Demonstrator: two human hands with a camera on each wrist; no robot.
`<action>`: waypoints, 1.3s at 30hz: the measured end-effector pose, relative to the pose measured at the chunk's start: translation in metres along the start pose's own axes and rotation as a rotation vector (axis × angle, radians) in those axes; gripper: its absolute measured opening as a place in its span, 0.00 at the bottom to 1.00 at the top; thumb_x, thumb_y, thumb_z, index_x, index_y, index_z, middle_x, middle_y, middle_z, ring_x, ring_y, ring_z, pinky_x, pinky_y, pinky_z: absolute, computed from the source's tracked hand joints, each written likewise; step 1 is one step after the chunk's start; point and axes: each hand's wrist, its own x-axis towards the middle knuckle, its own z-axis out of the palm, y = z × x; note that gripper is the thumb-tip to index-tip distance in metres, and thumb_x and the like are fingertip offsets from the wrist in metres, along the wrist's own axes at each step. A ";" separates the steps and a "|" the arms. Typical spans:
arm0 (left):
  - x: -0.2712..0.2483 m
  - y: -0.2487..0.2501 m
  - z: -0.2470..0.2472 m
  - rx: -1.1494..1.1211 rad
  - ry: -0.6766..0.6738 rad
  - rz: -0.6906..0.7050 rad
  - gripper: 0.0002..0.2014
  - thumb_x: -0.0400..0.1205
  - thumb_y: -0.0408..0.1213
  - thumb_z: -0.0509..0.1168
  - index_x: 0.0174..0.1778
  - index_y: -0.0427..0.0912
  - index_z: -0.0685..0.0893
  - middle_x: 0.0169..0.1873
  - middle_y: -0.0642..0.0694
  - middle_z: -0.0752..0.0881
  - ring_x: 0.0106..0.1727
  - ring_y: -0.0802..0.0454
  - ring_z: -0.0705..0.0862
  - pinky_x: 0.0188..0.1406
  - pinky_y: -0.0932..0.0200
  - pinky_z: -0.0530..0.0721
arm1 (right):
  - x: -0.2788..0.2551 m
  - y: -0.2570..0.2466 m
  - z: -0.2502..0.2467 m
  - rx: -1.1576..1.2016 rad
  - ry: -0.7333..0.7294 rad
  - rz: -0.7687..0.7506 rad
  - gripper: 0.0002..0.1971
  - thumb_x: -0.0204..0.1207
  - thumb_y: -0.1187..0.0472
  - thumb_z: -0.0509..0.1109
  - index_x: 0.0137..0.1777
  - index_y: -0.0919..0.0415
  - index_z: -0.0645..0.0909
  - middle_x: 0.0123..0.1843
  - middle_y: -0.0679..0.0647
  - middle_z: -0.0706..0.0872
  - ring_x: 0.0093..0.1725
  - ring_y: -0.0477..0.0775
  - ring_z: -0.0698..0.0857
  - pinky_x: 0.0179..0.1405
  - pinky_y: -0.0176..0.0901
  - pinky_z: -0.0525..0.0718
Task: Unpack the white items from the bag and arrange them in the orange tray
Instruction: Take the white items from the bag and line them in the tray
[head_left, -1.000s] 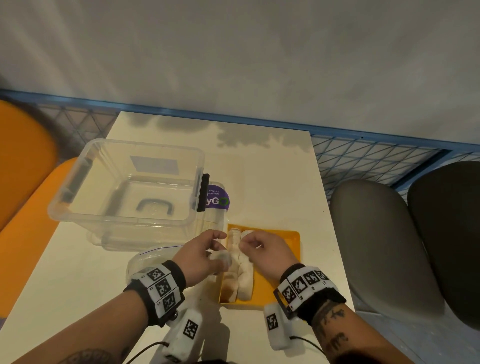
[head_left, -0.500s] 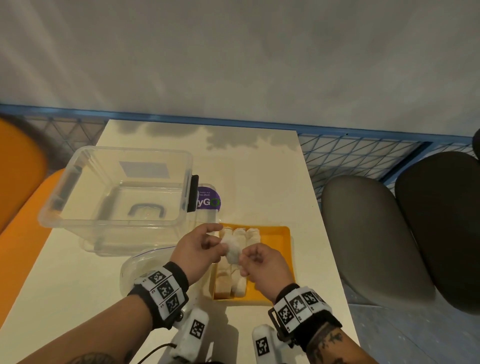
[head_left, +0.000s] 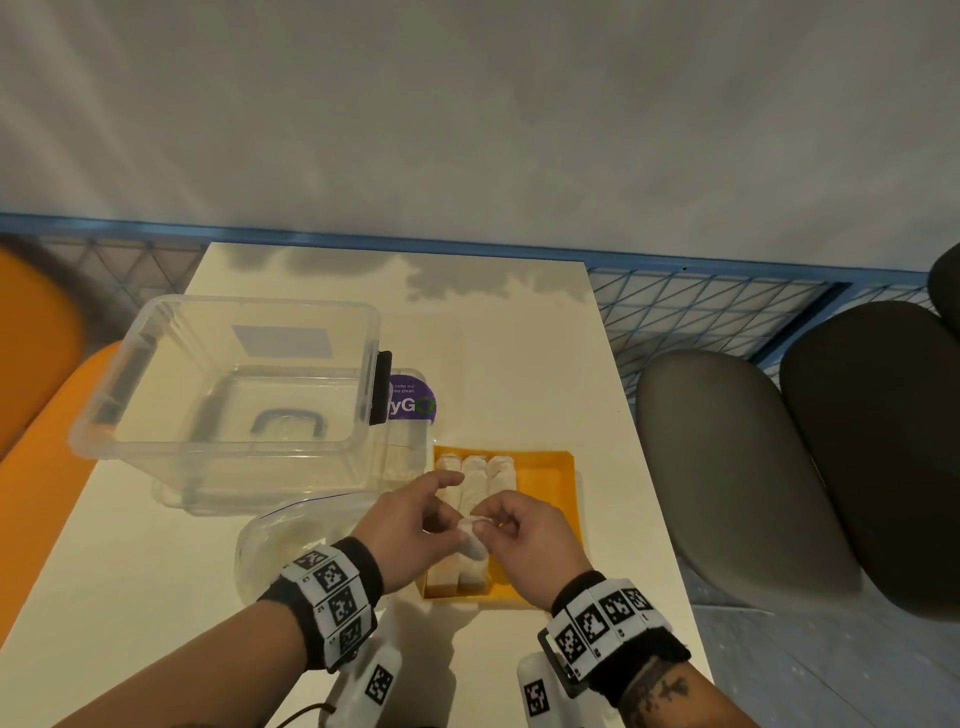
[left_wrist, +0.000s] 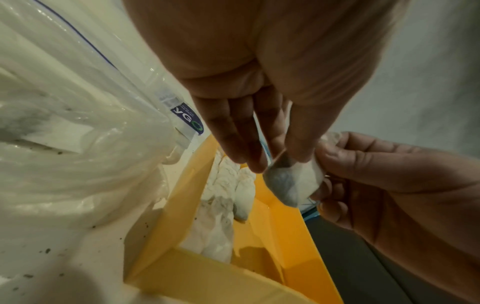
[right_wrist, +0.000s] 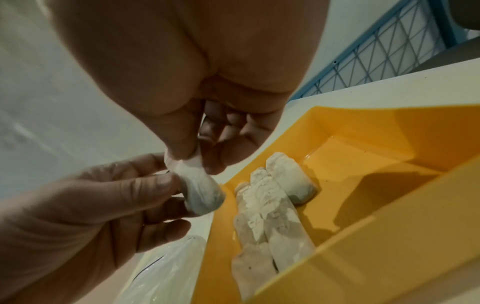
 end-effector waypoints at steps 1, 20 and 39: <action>0.000 -0.001 0.000 0.021 -0.014 -0.002 0.30 0.76 0.40 0.76 0.72 0.60 0.74 0.39 0.57 0.92 0.44 0.61 0.89 0.57 0.56 0.87 | -0.002 0.002 0.001 -0.011 -0.001 0.008 0.05 0.78 0.54 0.73 0.45 0.41 0.84 0.42 0.39 0.87 0.41 0.38 0.84 0.38 0.27 0.77; 0.009 -0.019 -0.006 0.377 -0.015 -0.169 0.26 0.79 0.46 0.73 0.75 0.60 0.76 0.53 0.60 0.80 0.57 0.57 0.82 0.65 0.57 0.82 | 0.064 0.025 -0.014 -0.736 -0.311 0.210 0.09 0.80 0.62 0.67 0.57 0.54 0.84 0.61 0.55 0.85 0.59 0.58 0.84 0.56 0.46 0.83; 0.013 -0.025 -0.006 0.361 -0.034 -0.174 0.26 0.78 0.49 0.74 0.72 0.64 0.75 0.53 0.62 0.81 0.54 0.58 0.82 0.60 0.59 0.83 | 0.096 0.025 -0.014 -0.652 -0.172 0.277 0.14 0.79 0.61 0.69 0.64 0.55 0.83 0.66 0.56 0.85 0.62 0.58 0.84 0.60 0.47 0.84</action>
